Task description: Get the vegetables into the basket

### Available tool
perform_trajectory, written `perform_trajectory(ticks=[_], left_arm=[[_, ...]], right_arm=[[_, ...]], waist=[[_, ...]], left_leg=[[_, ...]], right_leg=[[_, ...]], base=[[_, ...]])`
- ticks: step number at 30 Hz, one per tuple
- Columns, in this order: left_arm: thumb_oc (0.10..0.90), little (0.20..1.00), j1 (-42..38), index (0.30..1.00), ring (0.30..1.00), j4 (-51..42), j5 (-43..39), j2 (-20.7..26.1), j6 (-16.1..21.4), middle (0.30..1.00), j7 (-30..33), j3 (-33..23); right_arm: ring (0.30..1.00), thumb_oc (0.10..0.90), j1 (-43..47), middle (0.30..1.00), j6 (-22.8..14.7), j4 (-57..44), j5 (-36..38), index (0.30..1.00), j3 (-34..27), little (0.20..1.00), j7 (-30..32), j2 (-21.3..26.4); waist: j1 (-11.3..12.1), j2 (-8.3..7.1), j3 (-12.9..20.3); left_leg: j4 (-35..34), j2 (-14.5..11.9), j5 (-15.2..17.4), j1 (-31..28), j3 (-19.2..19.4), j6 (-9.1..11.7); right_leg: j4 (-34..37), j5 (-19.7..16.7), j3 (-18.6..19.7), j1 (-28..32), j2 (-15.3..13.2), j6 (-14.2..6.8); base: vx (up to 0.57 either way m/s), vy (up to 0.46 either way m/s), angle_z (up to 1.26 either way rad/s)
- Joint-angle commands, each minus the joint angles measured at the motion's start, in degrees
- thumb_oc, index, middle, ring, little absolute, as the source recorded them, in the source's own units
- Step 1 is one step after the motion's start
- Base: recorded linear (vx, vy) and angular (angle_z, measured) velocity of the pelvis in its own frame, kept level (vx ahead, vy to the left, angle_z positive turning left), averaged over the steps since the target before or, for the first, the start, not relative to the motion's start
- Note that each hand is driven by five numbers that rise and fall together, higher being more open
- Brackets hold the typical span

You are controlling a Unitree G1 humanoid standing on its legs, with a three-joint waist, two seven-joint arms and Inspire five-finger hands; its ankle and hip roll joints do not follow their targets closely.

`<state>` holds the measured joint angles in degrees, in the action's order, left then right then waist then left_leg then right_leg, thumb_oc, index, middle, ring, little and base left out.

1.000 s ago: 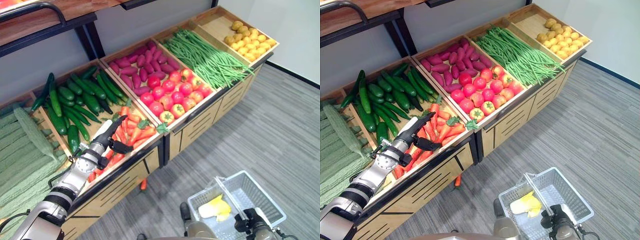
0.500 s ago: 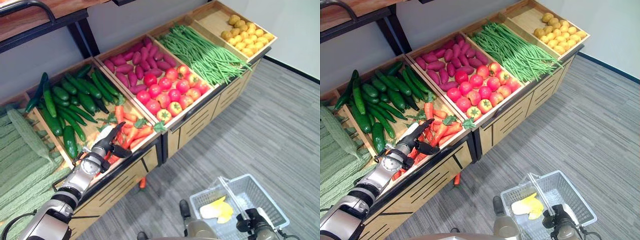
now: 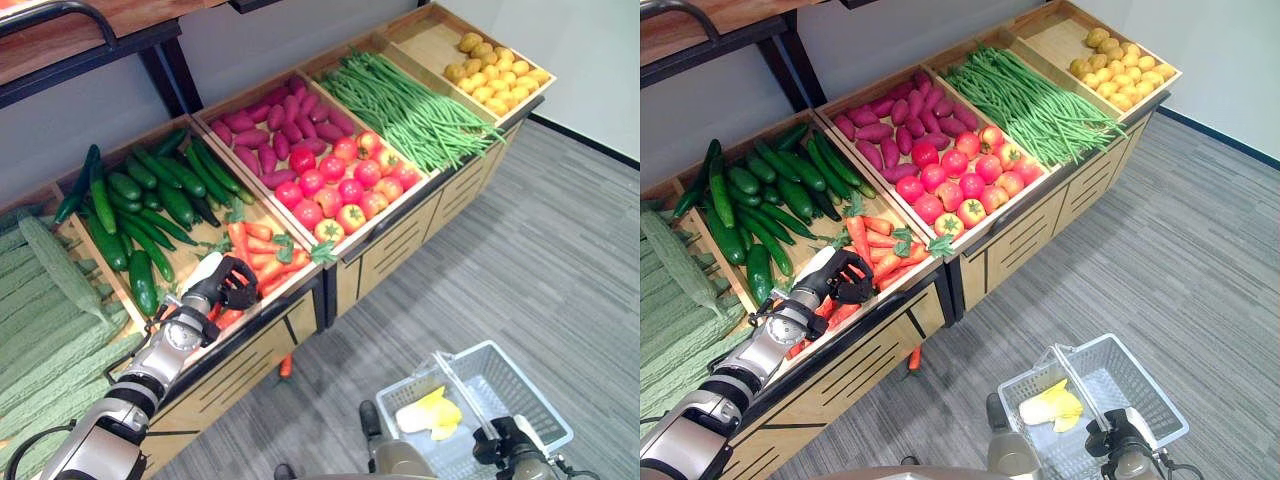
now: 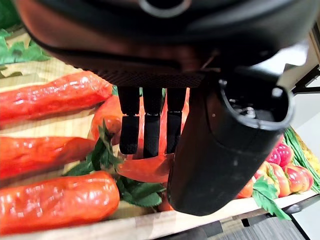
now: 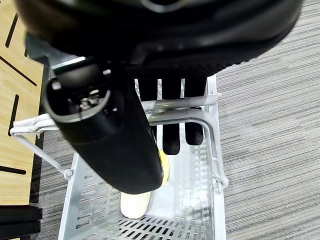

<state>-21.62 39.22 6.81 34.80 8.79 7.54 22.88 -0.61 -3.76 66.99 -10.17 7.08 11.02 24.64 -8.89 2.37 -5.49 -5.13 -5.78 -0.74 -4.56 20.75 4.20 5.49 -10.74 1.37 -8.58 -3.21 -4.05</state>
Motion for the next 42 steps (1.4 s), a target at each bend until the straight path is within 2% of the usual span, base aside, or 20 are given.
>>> perform_trajectory(ticks=[1,5,8,15,17,18,22,27,34,36,37,39,42], left_arm=[[0.4,0.3,-9.83,0.3,0.3,1.68,1.45,2.35,2.18,0.3,6.11,-4.93],[0.4,0.3,-9.97,0.3,0.3,-1.43,2.43,3.08,2.34,0.3,10.09,-7.12],[0.4,0.3,-8.78,0.3,0.3,-7.17,0.9,3.13,3.69,0.3,13.44,-10.93],[0.4,0.3,-2.39,0.3,0.3,-20.62,-5.95,0.64,7.16,0.3,15.34,-18.04],[0.4,0.3,1.3,0.3,0.3,-27.51,-13.33,-2.62,9.8,0.3,13.93,-21.39],[0.4,0.3,1.49,0.3,0.3,-27.71,-13.39,-2.65,9.71,0.3,13.84,-21.53],[0.4,0.3,6.63,0.3,0.3,-35.24,-21.8,-5.84,11.52,0.3,8.14,-23.36],[0.4,0.3,10.4,0.3,0.3,-42.44,-24.75,-5.8,11.85,0.3,3.58,-23.44],[0.4,0.3,12.4,0.3,0.3,-46.33,-26.55,-4.44,11.36,0.3,0.06,-22.4],[0.4,0.3,12.67,0.3,0.3,-47.31,-25.41,-3.38,11.28,0.3,-0.37,-22.48],[0.4,0.3,12.3,0.3,0.3,-48.01,-25.49,-2.1,11.43,0.3,-1.24,-21.91],[0.4,0.3,12.33,0.3,0.3,-48.3,-26.06,-2.01,11.45,0.3,-1.8,-21.62],[0.4,0.3,12.17,0.3,0.3,-49.16,-27.19,-1.37,11.95,0.3,-3.45,-20.79]], right_arm=[[0.3,0.4,1.69,0.3,-2.97,0.5,2.1,0.3,0.04,0.3,3.56,2.7],[0.3,0.4,1.95,0.3,-3.01,0.24,2.0,0.3,0.18,0.3,4.1,2.37],[0.3,0.4,2.24,0.3,-3.23,0.08,2.14,0.3,0.46,0.3,4.21,1.66],[0.3,0.4,2.48,0.3,-3.03,0.1,2.22,0.3,0.27,0.3,4.23,0.52],[0.3,0.4,2.56,0.3,-2.84,0.51,2.4,0.3,-0.14,0.3,3.99,-0.07],[0.3,0.4,2.55,0.3,-2.84,0.51,2.4,0.3,-0.09,0.3,3.99,-0.02],[0.3,0.4,2.06,0.3,-2.55,0.93,2.37,0.3,-0.72,0.3,3.45,-0.49],[0.3,0.4,1.82,0.3,-2.58,1.18,2.49,0.3,-1.21,0.3,2.49,-0.77],[0.3,0.4,1.62,0.3,-2.29,2.2,2.7,0.3,-1.51,0.3,1.45,-0.98],[0.3,0.4,1.56,0.3,-2.38,2.04,2.94,0.3,-1.86,0.3,1.1,-0.91],[0.3,0.4,1.48,0.3,-2.38,1.66,3.15,0.3,-2.09,0.3,0.85,-0.76],[0.3,0.4,1.0,0.3,-2.44,1.32,3.1,0.3,-2.26,0.3,0.77,-0.77],[0.3,0.4,-0.15,0.3,-2.32,1.05,2.74,0.3,-2.56,0.3,0.07,-1.18]], waist=[[-0.14,-2.48,2.45],[0.2,-2.69,2.62],[0.83,-3.13,2.9],[2.01,-3.83,3.23],[2.69,-4.21,3.33],[2.63,-4.17,3.36],[3.37,-4.5,3.56],[4.29,-4.91,3.65],[5.3,-5.57,3.7],[5.39,-6.0,3.52],[5.38,-6.91,2.76],[5.34,-7.26,2.49],[4.5,-8.44,1.19]], left_leg=[[0.13,-3.23,1.97,-2.2,-6.01,2.07],[0.13,-3.19,1.99,-2.24,-6.54,2.04],[0.13,-2.99,2.17,-2.34,-7.29,1.93],[0.13,-2.55,2.51,-2.26,-8.85,1.68],[0.13,-2.3,2.58,-2.16,-9.5,1.5],[0.13,-2.3,2.58,-2.17,-9.52,1.49],[0.13,-1.85,2.75,-2.12,-10.29,1.16],[0.13,-1.21,2.65,-1.45,-11.47,0.79],[0.13,0.17,2.93,-1.37,-12.57,-0.02],[1.49,0.61,3.46,-1.23,-12.48,-0.31],[5.41,1.43,5.17,0.33,-12.6,-0.93],[6.31,1.84,5.65,0.79,-12.46,-1.26],[5.7,3.65,5.82,0.93,-10.94,-2.59]], right_leg=[[-0.49,3.39,0.18,2.74,-4.08,-6.06],[-0.49,3.58,-0.63,3.32,-4.36,-6.09],[-0.49,3.72,-1.35,3.93,-4.71,-6.08],[-0.49,3.86,-2.73,4.91,-5.58,-6.11],[-0.49,3.94,-3.2,5.31,-5.9,-6.05],[-0.49,3.95,-3.22,5.34,-5.91,-6.05],[-0.49,3.98,-3.85,5.92,-6.43,-5.98],[-0.49,3.92,-5.04,6.41,-7.25,-6.13],[-0.49,3.49,-6.13,7.13,-8.7,-6.61],[-0.5,3.27,-6.1,7.35,-9.16,-6.81],[-1.31,2.78,-5.62,7.09,-10.03,-7.07],[-1.88,2.58,-5.39,6.78,-10.5,-7.26],[-4.5,-1.82,-3.0,3.31,-11.88,-9.25]], base=[[0.0,0.004,0.04],[0.0,0.002,0.06],[0.0,0.01,0.12],[0.0,0.016,0.16],[0.0,0.027,0.1],[0.0,0.023,0.12],[0.0,0.03,0.11],[-0.01,0.032,0.15],[-0.02,0.061,0.11],[-0.05,0.115,0.08],[-0.06,0.089,0.03],[-0.09,0.128,0.02],[-0.15,0.166,-0.01]])
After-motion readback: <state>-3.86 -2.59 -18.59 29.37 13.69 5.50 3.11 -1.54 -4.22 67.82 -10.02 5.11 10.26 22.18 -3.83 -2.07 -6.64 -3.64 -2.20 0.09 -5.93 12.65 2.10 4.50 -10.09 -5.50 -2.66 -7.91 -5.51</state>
